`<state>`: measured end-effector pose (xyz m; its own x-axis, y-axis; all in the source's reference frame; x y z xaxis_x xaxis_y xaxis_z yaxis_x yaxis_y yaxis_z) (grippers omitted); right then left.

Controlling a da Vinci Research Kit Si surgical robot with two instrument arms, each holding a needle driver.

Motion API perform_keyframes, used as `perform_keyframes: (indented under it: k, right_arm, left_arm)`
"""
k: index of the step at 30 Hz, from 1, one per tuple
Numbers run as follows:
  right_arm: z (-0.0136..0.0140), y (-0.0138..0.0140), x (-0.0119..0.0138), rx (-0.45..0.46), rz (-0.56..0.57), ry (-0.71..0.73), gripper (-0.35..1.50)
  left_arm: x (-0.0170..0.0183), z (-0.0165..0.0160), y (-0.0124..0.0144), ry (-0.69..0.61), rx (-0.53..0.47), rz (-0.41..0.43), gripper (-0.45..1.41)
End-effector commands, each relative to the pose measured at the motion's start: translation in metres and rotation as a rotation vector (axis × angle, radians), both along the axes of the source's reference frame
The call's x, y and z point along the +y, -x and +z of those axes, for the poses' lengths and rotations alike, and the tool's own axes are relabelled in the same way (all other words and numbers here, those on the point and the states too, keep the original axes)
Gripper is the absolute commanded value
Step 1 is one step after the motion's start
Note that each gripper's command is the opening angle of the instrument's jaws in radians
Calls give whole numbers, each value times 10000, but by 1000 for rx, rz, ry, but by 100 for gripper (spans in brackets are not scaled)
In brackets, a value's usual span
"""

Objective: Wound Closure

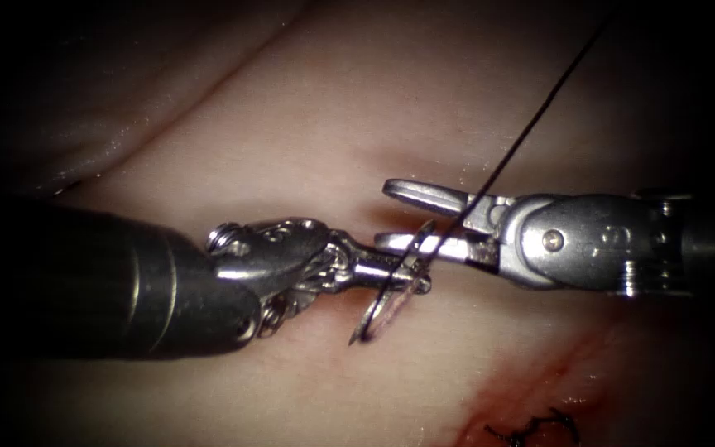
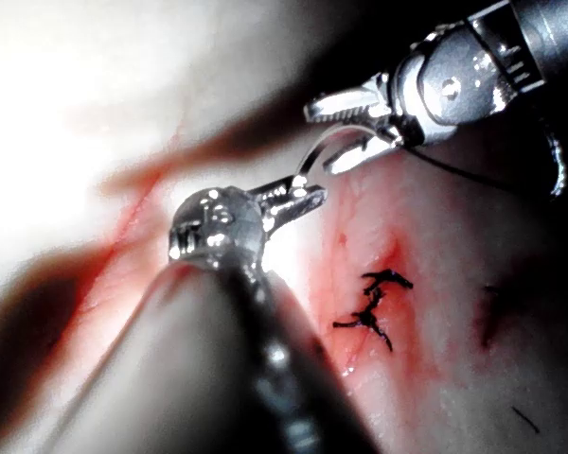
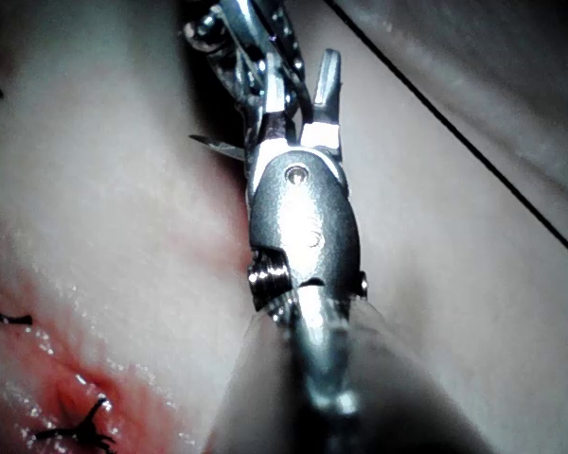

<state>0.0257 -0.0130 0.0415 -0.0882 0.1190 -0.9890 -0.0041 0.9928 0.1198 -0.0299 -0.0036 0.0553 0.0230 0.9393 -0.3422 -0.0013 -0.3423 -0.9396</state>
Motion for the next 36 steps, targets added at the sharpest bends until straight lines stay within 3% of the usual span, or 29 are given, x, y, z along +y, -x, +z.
perform_keyframes:
  k: [1,4,7,9,29,34,36]
  right_arm:
    - [3,-10,-4,-11,10,-8,49]
    - [0,-10,-1,-36,31,-12,54]
    - [-5,-7,6,-97,79,-22,78]
    - [-7,-4,7,-121,96,-22,78]
    - [-6,1,10,-301,175,28,22]
    - [-5,5,10,-307,177,27,22]
    - [-4,5,10,-311,173,29,39]
  left_arm:
    - [-2,6,5,-1,7,-9,-45]
    - [0,8,5,-2,16,-37,-45]
    - [2,9,3,-3,31,-60,-45]
    - [2,10,3,-3,39,-71,-45]
    - [4,11,5,70,123,-149,-45]
    - [4,11,5,70,133,-157,-45]
    - [4,10,6,71,124,-154,-45]
